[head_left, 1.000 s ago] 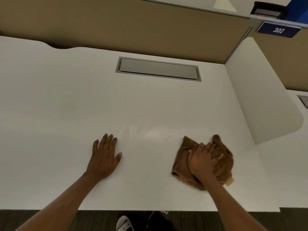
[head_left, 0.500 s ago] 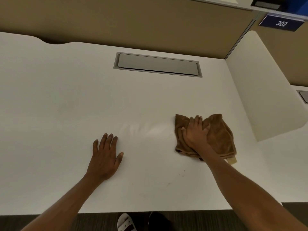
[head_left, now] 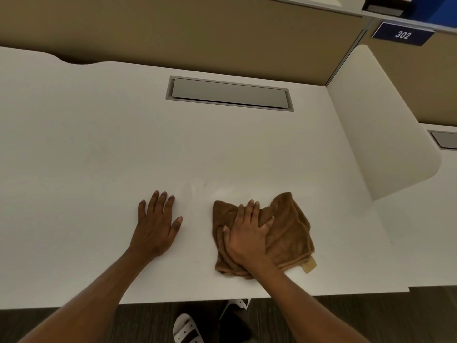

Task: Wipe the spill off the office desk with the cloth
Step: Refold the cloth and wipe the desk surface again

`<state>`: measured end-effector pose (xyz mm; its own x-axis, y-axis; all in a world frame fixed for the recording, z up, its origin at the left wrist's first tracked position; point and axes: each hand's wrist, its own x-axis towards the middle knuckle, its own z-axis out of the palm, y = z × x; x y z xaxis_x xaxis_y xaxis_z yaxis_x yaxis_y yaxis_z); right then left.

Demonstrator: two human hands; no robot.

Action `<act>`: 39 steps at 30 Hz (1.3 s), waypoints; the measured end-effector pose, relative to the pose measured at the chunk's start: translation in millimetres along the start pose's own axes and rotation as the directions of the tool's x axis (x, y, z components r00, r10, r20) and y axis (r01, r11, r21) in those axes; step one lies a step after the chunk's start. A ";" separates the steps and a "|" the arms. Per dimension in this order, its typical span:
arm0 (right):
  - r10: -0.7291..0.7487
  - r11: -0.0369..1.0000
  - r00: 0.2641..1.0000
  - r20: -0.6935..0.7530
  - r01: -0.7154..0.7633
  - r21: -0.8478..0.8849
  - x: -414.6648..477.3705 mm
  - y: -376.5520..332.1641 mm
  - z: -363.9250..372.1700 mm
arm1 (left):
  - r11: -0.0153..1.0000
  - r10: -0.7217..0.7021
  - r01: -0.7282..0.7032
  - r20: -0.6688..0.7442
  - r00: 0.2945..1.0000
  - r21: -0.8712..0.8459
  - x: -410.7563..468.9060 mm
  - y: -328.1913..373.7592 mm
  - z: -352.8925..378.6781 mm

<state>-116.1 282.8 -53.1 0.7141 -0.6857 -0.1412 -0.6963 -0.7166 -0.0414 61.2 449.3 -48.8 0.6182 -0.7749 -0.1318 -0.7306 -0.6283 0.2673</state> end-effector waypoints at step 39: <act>0.369 0.908 0.908 0.199 -0.398 0.130 -53.5 62.8 -9.0 | 0.996 0.041 -0.045 -0.053 0.998 -0.078 -7.9 -0.8 -3.1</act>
<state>-197.3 273.3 -39.2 0.3767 -0.8616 -0.3401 -0.9259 -0.3614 -0.1100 57.9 456.1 -45.1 0.6026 -0.7950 -0.0695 -0.7326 -0.5857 0.3468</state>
